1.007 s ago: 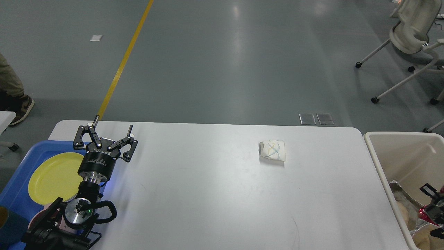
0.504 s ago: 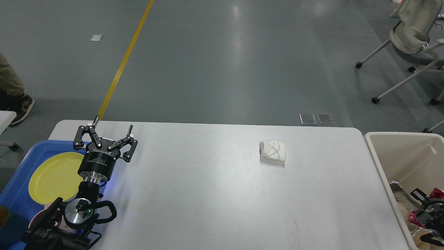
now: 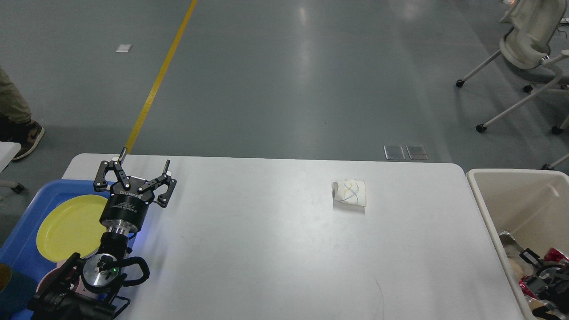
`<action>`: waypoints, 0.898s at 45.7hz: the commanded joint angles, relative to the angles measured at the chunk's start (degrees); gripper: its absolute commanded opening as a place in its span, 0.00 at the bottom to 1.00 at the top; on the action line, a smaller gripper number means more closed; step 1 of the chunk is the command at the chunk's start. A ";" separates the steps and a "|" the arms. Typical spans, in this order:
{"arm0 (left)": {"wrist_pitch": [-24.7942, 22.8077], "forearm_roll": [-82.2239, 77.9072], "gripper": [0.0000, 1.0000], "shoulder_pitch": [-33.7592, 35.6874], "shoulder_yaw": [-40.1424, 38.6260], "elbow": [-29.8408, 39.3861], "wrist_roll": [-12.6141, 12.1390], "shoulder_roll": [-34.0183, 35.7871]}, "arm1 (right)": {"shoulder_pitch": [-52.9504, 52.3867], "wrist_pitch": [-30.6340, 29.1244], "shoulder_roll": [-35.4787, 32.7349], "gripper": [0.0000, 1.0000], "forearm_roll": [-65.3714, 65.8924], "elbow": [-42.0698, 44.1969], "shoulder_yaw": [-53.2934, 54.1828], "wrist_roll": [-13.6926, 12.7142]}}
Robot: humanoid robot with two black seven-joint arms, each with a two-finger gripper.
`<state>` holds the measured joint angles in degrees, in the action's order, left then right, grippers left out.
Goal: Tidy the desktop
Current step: 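Open the right gripper inside the bin to release the can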
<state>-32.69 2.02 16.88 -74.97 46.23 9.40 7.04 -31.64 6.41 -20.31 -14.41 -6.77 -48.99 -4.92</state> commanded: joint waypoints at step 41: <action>0.00 0.00 0.96 0.00 0.00 0.00 0.00 -0.01 | -1.66 0.18 -0.87 1.00 0.18 -0.96 0.03 0.00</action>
<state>-32.69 2.02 16.87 -74.97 46.23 9.40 7.03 -32.23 6.94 -21.03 -14.41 -6.94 -48.89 -4.92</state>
